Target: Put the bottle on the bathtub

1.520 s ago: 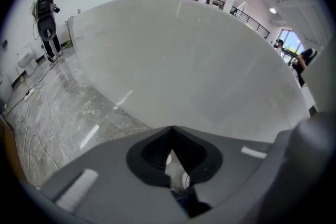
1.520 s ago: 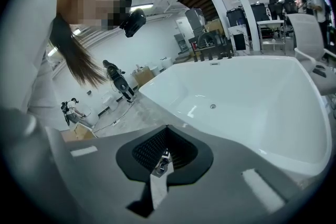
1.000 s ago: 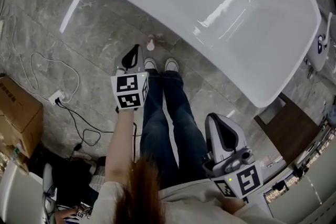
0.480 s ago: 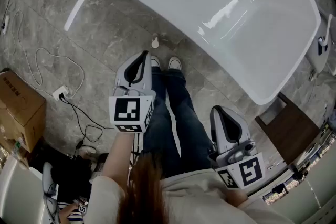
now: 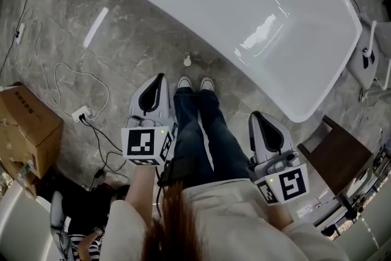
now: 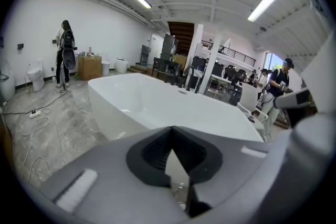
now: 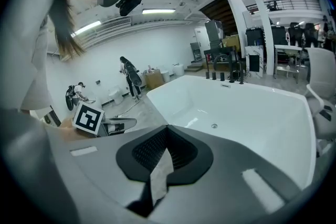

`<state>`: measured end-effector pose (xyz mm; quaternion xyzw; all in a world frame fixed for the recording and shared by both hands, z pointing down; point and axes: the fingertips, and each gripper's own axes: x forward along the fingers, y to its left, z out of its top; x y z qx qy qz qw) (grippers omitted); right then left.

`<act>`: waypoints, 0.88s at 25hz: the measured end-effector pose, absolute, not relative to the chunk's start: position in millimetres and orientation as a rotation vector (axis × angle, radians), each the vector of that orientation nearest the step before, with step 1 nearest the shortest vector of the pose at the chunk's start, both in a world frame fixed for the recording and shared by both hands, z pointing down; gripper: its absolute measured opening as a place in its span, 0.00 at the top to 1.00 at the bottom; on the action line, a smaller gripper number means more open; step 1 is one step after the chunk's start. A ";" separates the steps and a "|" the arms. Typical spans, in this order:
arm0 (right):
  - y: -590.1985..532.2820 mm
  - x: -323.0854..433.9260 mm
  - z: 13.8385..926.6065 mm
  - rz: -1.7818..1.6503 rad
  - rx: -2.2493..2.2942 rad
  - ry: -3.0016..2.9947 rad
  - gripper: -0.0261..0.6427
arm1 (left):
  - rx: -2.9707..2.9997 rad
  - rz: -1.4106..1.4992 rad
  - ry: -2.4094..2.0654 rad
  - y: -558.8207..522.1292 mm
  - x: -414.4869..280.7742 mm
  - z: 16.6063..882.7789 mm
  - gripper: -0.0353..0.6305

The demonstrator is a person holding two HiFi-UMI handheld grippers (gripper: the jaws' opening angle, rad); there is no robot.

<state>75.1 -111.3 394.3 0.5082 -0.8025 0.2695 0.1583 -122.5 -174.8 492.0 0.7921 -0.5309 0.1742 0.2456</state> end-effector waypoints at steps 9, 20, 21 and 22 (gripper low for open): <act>-114.3 58.0 344.8 0.645 1.408 -2.364 0.96 | 2.191 0.333 -1.605 -188.4 -144.4 398.8 0.88; -113.9 42.5 290.0 0.533 1.349 -2.471 0.96 | 2.254 0.269 -1.658 -179.8 -148.5 314.4 0.88; -113.3 42.2 284.9 0.530 1.351 -2.485 0.96 | 2.251 0.258 -1.663 -177.7 -149.3 309.2 0.88; -112.5 42.0 279.6 0.529 1.355 -2.498 0.96 | 2.248 0.248 -1.666 -175.7 -150.0 304.2 0.88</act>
